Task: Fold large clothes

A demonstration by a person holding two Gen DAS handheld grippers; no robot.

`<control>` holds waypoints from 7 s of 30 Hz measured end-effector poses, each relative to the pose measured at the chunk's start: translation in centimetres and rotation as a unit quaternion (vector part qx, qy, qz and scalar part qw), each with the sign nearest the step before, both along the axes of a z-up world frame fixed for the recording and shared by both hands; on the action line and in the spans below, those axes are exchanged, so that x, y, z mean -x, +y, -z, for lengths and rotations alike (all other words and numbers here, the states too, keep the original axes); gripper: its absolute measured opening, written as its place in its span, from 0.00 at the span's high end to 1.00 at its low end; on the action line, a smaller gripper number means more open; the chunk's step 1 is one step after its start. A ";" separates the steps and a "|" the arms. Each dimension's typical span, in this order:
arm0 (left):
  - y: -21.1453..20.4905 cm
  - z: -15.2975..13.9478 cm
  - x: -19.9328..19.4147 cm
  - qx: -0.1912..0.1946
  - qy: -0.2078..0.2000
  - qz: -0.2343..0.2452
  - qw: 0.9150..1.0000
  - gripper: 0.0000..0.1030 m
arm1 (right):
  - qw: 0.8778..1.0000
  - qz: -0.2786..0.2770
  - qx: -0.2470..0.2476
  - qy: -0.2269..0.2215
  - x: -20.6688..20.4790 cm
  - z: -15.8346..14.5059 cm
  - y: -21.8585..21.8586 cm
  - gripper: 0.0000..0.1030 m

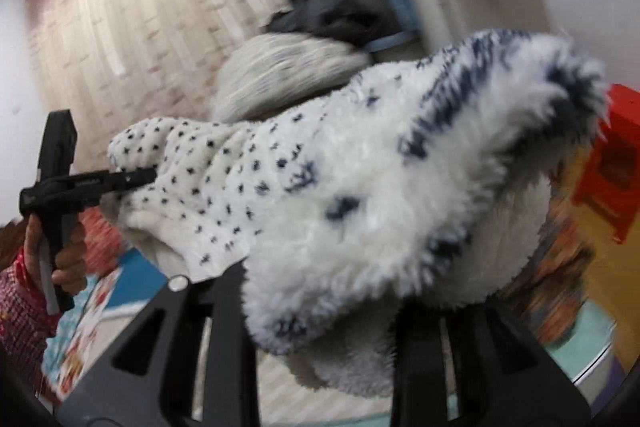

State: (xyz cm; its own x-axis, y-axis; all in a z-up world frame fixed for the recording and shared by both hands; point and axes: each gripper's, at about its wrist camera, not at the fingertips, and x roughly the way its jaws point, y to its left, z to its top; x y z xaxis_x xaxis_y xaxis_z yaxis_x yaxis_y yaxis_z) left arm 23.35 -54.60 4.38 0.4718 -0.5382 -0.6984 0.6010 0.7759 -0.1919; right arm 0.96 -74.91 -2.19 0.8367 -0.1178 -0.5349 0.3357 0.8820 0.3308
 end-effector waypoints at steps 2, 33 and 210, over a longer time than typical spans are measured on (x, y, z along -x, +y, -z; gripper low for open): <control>-5.2 1.9 -3.1 -0.037 0.008 -0.013 0.999 0.43 | 0.999 0.040 0.000 0.034 -1.9 1.8 -3.4 0.75; 14.0 11.1 15.2 -0.124 0.004 -0.143 0.982 0.45 | 0.973 0.075 -0.136 0.170 14.9 13.0 14.8 0.25; 23.4 13.6 35.3 -0.218 -0.032 -0.137 0.966 0.85 | 0.986 0.045 -0.055 0.154 20.7 6.9 30.1 0.17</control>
State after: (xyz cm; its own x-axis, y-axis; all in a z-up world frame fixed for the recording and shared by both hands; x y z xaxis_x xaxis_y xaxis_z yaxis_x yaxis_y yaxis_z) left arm -11.97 -31.23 -9.24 0.6053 -0.0485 -0.7946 0.3606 0.9066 0.2193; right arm -19.74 -44.84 -9.11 0.6216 -0.1111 -0.7754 0.5099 0.8089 0.2929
